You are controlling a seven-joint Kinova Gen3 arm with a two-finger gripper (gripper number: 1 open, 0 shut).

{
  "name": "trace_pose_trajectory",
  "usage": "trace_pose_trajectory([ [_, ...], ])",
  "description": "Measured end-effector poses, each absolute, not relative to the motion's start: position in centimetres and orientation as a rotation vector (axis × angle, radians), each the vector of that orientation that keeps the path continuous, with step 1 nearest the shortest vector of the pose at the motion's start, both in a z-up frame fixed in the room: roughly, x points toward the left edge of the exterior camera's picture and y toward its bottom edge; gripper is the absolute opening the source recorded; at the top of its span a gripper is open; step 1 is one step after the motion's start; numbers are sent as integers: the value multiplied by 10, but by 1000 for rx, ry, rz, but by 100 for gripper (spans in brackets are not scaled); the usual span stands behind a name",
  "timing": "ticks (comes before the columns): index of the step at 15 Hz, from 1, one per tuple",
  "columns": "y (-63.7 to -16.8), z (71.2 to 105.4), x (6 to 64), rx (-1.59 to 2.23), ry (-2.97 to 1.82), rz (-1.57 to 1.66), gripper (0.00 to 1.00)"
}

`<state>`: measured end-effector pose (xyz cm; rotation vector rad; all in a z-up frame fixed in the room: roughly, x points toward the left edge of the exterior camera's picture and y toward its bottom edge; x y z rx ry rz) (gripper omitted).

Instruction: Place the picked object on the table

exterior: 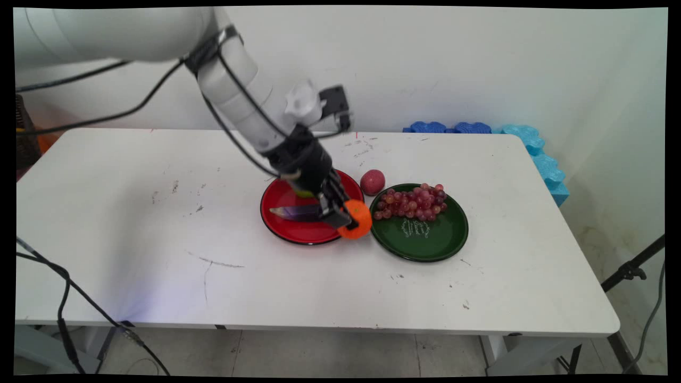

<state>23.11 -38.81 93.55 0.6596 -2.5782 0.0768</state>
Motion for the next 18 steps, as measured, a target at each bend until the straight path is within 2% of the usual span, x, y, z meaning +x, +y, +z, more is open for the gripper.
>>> trace_pose_trajectory([
  [8, -392, 861, 221, 580, -2603, 63, 0],
  [14, -400, 837, 214, 574, -2606, 64, 0],
  [15, -401, 835, 213, 572, -2604, 64, 100],
  [18, -404, 836, 211, 565, -2591, 56, 100],
])
